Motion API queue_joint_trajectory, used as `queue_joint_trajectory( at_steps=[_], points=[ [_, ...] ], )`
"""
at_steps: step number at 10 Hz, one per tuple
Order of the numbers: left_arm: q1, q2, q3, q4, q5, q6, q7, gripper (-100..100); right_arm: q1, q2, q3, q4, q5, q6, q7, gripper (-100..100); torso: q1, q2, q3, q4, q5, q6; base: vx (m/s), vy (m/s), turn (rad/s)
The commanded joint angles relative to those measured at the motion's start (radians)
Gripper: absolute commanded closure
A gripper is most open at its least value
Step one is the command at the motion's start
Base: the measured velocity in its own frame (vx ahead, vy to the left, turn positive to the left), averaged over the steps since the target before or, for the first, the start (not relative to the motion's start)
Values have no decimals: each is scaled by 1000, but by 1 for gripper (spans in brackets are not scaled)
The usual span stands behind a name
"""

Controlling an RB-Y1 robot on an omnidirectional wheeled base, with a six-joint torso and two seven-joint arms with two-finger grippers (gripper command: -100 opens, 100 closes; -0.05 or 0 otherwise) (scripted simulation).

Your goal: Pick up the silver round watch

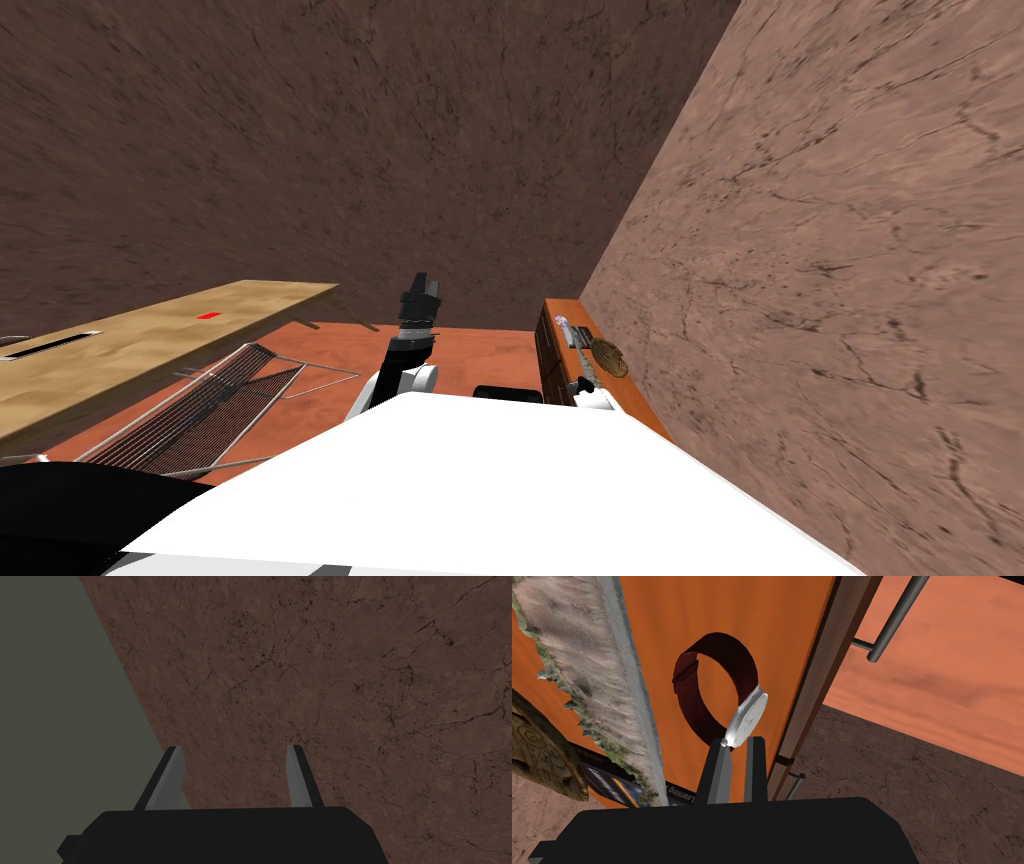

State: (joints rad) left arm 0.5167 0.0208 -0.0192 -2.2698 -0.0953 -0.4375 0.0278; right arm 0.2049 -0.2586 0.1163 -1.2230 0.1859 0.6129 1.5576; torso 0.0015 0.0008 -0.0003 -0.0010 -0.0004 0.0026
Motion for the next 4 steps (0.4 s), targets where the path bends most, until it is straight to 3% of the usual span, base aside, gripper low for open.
queue_joint_trajectory(
  at_steps=[1, 2, 3, 4],
  points=[
    [0, 0, 0, 0, 0, 0, 0, 0, 4, 4, -4, -34, -10, 28, 26, 100, 0, 0, 0, 0, 0, 0, -33, 16, -43],
    [0, 0, 0, 0, 0, 0, 0, 0, 7, 6, -7, -58, -18, 47, 43, 100, 0, 0, 0, 0, 0, 0, -33, 15, -63],
    [0, 0, 0, 0, 0, 0, 0, 0, 7, 5, -5, -49, -14, 37, 31, 100, 0, 0, 0, 0, 0, 0, -15, 7, -13],
    [0, 0, 0, 0, 0, 0, 0, 0, 7, 5, -5, -52, -14, 42, 35, 0, 0, -1, -1, 0, 0, 0, 0, 0, 0]
  ],
)
